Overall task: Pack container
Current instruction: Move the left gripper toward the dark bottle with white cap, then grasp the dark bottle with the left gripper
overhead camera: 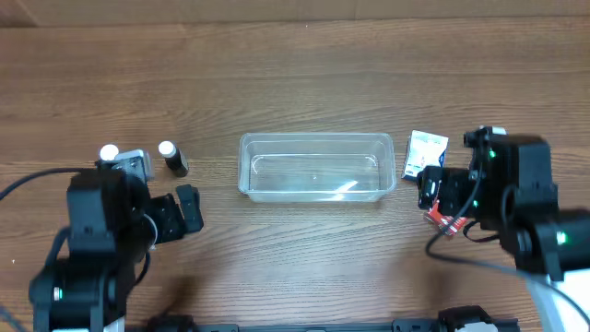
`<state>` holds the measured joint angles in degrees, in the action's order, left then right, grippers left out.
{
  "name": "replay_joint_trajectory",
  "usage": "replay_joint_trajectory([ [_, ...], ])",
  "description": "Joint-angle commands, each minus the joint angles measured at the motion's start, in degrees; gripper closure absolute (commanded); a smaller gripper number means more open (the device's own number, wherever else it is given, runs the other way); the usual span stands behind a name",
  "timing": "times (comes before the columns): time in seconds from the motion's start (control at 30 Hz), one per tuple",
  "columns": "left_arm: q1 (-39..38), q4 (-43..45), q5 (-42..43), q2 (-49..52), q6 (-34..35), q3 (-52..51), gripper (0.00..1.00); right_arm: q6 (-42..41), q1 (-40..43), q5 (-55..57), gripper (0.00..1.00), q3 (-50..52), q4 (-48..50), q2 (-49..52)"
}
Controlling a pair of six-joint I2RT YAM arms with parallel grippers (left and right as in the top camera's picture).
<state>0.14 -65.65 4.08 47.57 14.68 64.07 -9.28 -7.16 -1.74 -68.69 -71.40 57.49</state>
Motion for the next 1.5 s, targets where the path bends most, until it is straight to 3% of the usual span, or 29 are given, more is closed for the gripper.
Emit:
replay_joint_trajectory([
  [0.0, 0.2, -6.3, 4.1, 6.2, 0.2, 4.4, 0.0, 0.1, 0.2, -0.7, 0.0, -4.6, -2.5, 4.6],
  [0.07, 0.3, -6.4, 2.9, 8.0, 1.8, 6.2, 0.0, 0.1, 0.2, -0.7, 0.0, -4.6, -2.2, 6.4],
  [0.17, 0.3, -10.1, -6.1, 17.6, 6.4, 17.6, 0.0, 0.1, 0.2, -0.3, 0.0, -4.6, -2.2, 8.2],
  [0.23, 0.4, -12.6, -8.7, 28.6, 6.6, 27.5, 0.0, 0.1, 0.2, 0.4, 0.0, -4.6, -2.2, 8.4],
  [0.33, 3.1, -13.4, -5.7, 43.1, 7.7, 35.8, 0.0, 0.1, 0.2, 0.8, 0.0, -4.6, -2.5, 8.4],
  [0.47, 6.3, -12.8, -4.6, 56.0, 8.1, 36.3, 0.0, 0.1, 0.2, 0.8, 0.0, -4.6, -2.5, 8.4],
  [0.77, 6.2, -10.8, -4.7, 68.4, 7.6, 36.3, 0.02, 0.1, 0.2, 0.8, 0.0, -4.5, -2.7, 8.4],
  [0.87, 6.2, -10.8, -4.7, 70.1, 7.6, 36.3, 0.09, 0.1, 0.2, 0.8, 0.0, -4.5, -2.7, 8.4],
  [1.0, 6.2, -10.3, -4.7, 70.2, 7.6, 36.3, 0.38, 0.1, 0.2, 0.8, 0.0, -4.6, -2.7, 8.4],
  [1.47, 6.2, -9.4, -7.0, 69.9, 7.6, 36.3, 0.8, 0.1, 0.2, 0.8, 0.0, -4.5, -2.6, 8.4],
])
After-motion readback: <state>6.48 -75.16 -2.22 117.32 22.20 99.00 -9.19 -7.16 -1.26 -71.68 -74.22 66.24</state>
